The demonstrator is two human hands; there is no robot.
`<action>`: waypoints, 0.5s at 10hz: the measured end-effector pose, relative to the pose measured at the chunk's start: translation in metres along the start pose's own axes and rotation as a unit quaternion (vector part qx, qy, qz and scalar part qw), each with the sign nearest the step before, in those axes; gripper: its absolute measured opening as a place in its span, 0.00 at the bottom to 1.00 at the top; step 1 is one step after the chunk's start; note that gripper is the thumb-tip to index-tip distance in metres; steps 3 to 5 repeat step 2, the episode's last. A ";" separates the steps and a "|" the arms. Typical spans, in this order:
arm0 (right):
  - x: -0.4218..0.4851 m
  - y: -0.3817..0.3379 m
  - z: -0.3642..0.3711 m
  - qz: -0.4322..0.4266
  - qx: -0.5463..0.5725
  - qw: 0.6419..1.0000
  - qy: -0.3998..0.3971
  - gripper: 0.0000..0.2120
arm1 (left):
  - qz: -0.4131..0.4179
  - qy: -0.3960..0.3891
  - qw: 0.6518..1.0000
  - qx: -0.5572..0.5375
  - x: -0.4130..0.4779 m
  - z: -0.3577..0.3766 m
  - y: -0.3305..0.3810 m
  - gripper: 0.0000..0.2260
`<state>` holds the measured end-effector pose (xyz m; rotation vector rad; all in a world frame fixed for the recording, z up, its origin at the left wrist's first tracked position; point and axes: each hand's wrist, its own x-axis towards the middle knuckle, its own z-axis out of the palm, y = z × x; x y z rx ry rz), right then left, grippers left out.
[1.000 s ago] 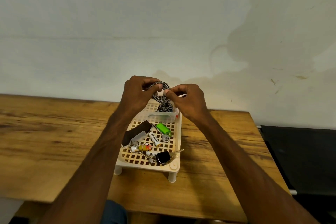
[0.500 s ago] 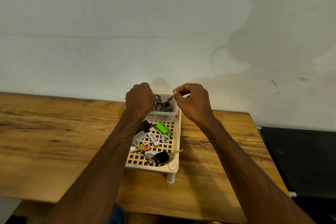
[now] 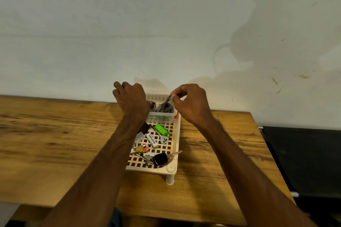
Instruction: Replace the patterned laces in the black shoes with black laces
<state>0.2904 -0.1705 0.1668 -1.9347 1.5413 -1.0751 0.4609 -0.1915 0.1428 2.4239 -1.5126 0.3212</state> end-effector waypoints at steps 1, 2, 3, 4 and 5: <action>-0.002 0.000 -0.001 0.002 -0.002 1.000 -0.009 0.05 | 0.006 0.024 0.999 -0.020 0.000 0.000 0.001 0.07; -0.003 0.000 -0.003 0.005 -0.012 1.000 -0.016 0.05 | 0.017 0.039 0.997 -0.062 -0.005 -0.004 0.005 0.07; -0.003 0.000 -0.003 0.005 -0.012 1.000 -0.016 0.05 | 0.017 0.039 0.997 -0.062 -0.005 -0.004 0.005 0.07; -0.003 0.000 -0.003 0.005 -0.012 1.000 -0.016 0.05 | 0.017 0.039 0.997 -0.062 -0.005 -0.004 0.005 0.07; -0.003 0.000 -0.003 0.005 -0.012 1.000 -0.016 0.05 | 0.017 0.039 0.997 -0.062 -0.005 -0.004 0.005 0.07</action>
